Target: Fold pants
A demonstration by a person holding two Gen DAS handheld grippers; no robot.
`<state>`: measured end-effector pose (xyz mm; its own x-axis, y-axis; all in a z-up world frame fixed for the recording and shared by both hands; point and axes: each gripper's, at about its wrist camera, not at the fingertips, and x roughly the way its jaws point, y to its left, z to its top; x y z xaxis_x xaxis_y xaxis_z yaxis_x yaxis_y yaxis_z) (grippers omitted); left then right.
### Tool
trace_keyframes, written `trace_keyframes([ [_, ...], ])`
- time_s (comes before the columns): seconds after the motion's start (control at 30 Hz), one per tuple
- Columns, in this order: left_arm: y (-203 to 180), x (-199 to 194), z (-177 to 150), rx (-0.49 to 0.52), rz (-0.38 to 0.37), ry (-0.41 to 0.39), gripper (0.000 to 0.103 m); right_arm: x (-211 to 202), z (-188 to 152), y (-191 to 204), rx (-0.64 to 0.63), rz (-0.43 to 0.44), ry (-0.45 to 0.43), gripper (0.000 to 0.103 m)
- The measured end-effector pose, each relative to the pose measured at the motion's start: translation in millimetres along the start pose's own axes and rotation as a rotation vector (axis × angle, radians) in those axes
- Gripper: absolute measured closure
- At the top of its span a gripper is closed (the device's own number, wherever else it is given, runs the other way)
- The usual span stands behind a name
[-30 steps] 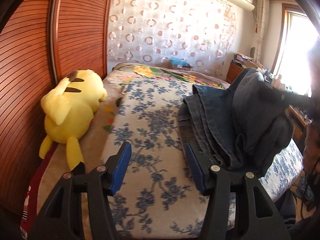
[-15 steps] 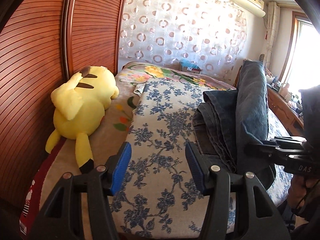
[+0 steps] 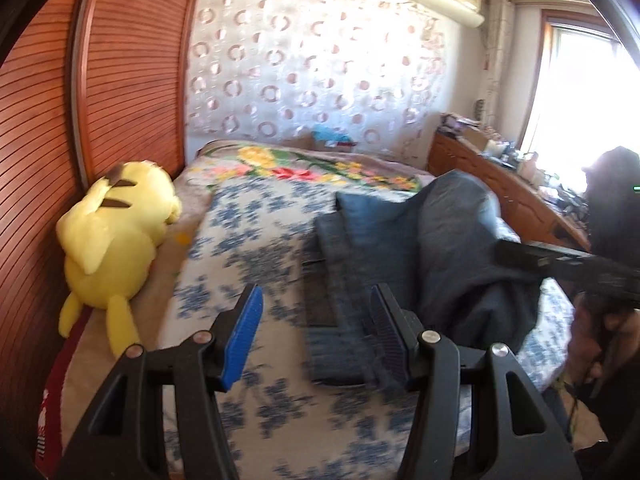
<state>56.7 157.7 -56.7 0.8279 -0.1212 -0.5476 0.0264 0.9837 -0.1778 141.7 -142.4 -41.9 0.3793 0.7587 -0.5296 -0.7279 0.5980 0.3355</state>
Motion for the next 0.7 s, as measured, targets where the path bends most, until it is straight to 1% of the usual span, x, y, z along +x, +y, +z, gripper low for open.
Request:
trace_keyframes([
  [0.13,-22.7,2.2,5.1,0.026,-0.051,-0.008,0.047,2.7,-0.6,-24.9,0.097,0.068,0.025,0.059],
  [0.2,-30.5,4.1,6.3,0.034,-0.068,-0.003,0.047,4.9,-0.1,-35.4,0.150,0.117,0.052,0.059],
  [0.33,-44.7,4.7,3.7,0.055,-0.093,0.002,0.047,8.6,1.6,-47.3,0.201,0.172,0.087,0.060],
  [0.4,-48.0,3.3,1.0,0.051,-0.106,0.003,0.047,11.1,1.4,-48.4,0.211,0.178,0.098,0.060],
  [0.5,-51.1,2.5,-2.9,0.046,-0.138,0.007,0.047,19.9,3.3,-44.8,0.200,0.160,0.114,0.060],
  [0.6,-60.2,6.2,-8.2,0.064,-0.158,0.018,0.047,21.6,4.1,-42.1,0.197,0.142,0.118,0.060],
  [0.7,-66.6,21.2,-13.4,0.072,-0.179,0.048,0.048,21.5,5.8,-39.1,0.194,0.129,0.120,0.060],
])
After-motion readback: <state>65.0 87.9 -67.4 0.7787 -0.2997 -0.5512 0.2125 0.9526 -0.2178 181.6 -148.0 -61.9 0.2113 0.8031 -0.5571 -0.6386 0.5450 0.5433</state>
